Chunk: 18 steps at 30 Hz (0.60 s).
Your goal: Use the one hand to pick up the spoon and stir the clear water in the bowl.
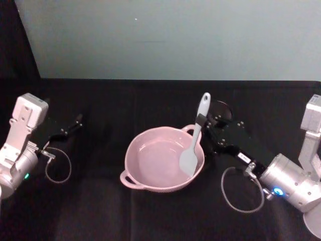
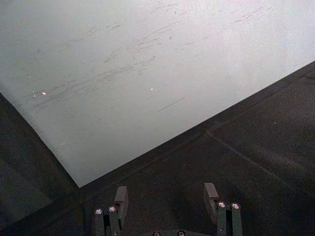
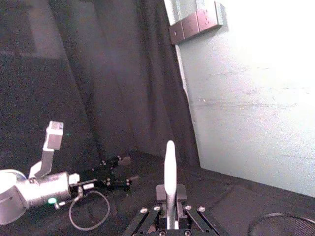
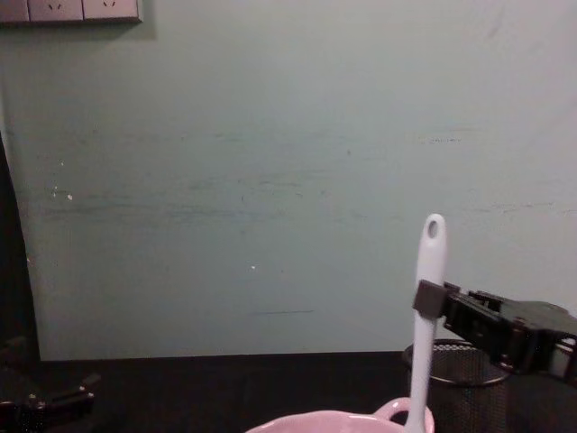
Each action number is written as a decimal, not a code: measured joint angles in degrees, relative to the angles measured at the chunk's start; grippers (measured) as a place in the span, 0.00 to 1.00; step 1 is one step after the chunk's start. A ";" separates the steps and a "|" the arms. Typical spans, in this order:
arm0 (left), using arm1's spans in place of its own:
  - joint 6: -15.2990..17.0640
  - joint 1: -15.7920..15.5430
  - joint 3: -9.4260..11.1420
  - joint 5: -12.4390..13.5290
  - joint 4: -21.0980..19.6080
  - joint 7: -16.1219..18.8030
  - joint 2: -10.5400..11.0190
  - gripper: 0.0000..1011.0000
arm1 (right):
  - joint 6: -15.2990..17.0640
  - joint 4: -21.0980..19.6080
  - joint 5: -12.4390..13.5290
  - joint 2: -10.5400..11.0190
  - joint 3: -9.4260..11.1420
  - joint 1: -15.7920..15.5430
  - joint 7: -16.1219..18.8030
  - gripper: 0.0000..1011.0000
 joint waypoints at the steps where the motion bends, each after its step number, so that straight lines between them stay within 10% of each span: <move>1: 0.00 0.00 0.00 0.00 0.00 0.00 0.00 1.00 | 0.30 -0.47 -0.01 0.64 0.24 -0.35 -0.17 0.11; 18: 0.00 0.00 0.00 0.00 0.00 0.00 0.00 1.00 | 1.82 -1.46 2.15 0.80 1.51 -0.40 -1.49 0.11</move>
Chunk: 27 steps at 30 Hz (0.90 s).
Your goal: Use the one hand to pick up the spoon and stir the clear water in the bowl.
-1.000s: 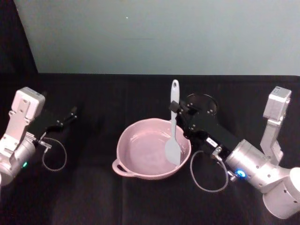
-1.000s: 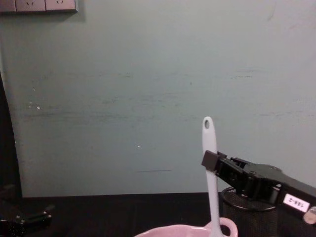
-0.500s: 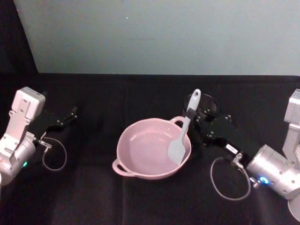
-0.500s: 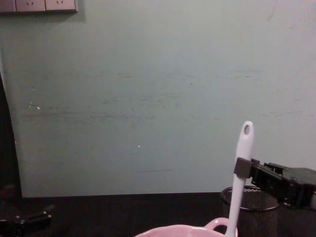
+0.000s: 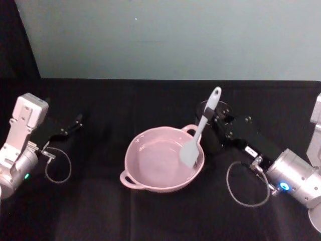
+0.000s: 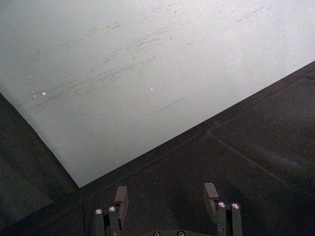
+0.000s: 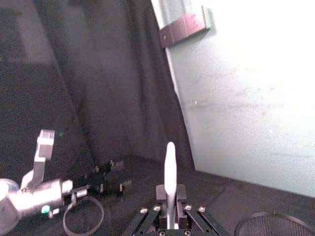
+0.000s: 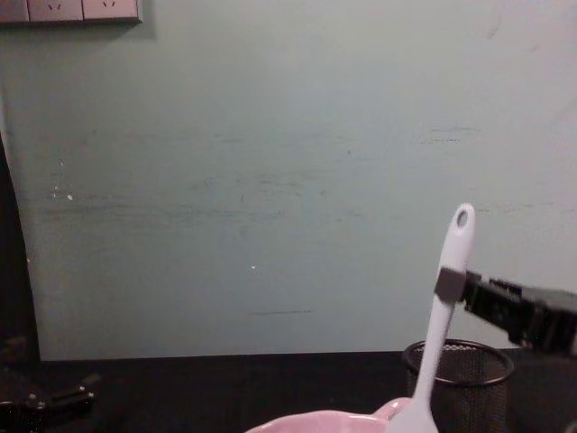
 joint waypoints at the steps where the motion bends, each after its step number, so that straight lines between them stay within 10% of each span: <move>1: 0.00 0.00 0.00 0.00 0.00 0.00 0.00 1.00 | 0.05 -0.08 0.21 -0.18 0.11 0.14 -0.17 0.11; 27: 0.00 0.01 0.00 0.00 0.00 0.00 0.00 1.00 | 10.09 -1.50 8.47 -4.48 7.07 5.11 -17.78 0.11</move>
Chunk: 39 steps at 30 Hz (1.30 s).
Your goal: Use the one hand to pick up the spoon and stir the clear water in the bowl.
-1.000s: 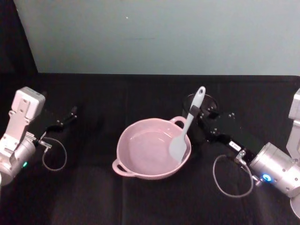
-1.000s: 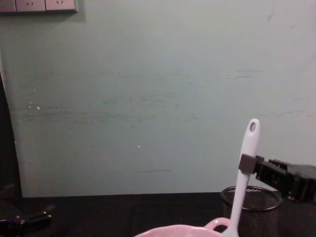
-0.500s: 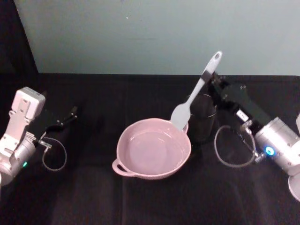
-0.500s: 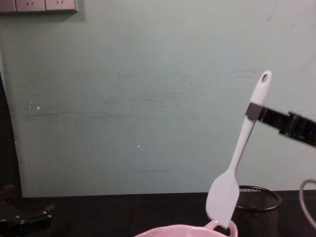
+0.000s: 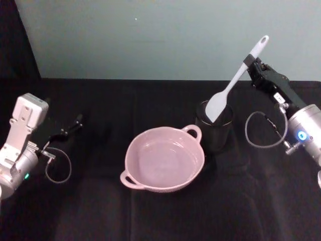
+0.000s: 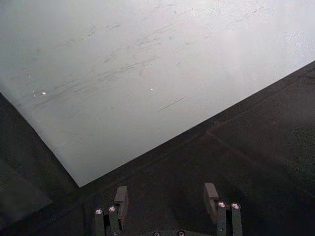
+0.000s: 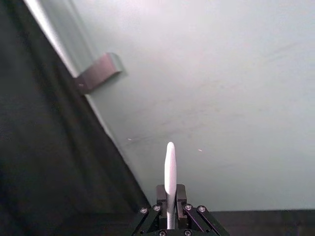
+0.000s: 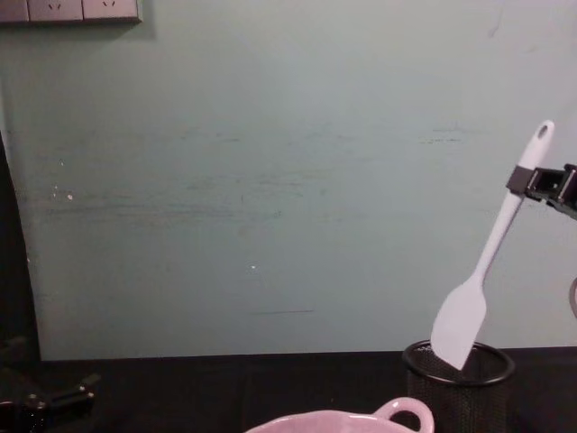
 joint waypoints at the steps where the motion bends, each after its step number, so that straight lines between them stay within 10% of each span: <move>1: 0.00 0.00 0.00 0.00 0.00 0.00 0.00 1.00 | 0.35 0.39 0.17 -0.13 0.04 0.33 -0.50 0.11; 19: 0.00 0.00 0.00 0.00 0.00 0.00 0.00 1.00 | 4.45 11.43 4.08 -4.03 -0.70 6.63 -4.56 0.11; 39: 0.00 -0.01 0.00 0.00 0.00 0.00 0.00 1.00 | 4.35 15.80 4.92 -4.70 -1.20 6.67 -5.47 0.11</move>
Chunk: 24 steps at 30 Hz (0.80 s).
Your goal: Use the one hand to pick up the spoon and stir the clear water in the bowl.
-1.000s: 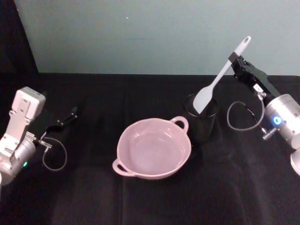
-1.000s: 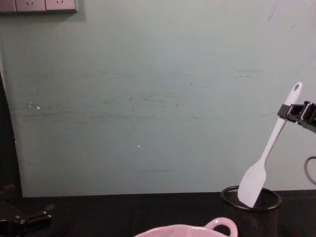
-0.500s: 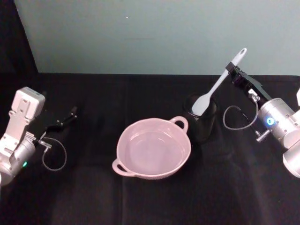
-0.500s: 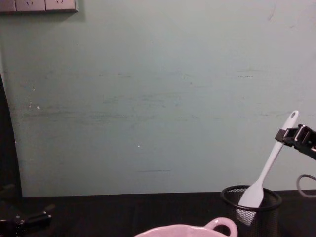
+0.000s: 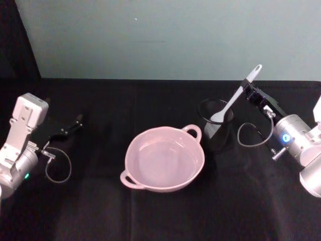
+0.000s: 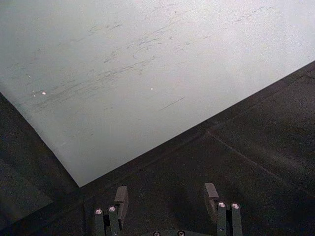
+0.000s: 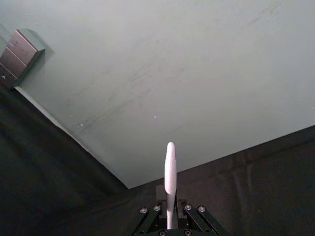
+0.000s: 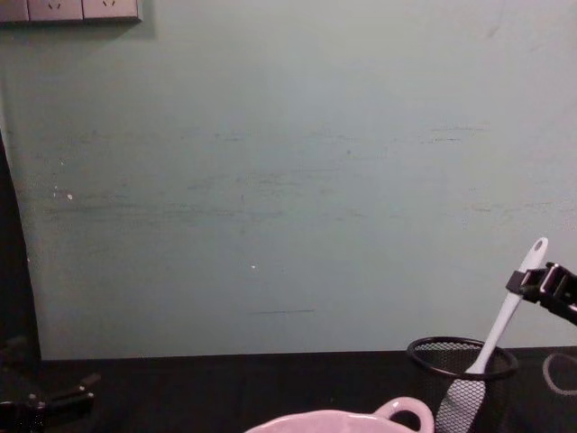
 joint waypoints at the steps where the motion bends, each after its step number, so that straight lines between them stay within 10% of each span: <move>1: 0.00 0.00 0.00 0.00 0.00 0.00 0.00 1.00 | 0.12 0.20 0.13 -0.04 -0.10 0.03 0.02 0.11; 24: 0.00 0.00 0.00 0.00 0.00 0.00 0.00 1.00 | 0.21 -2.36 1.31 1.30 -0.85 -2.07 0.44 0.11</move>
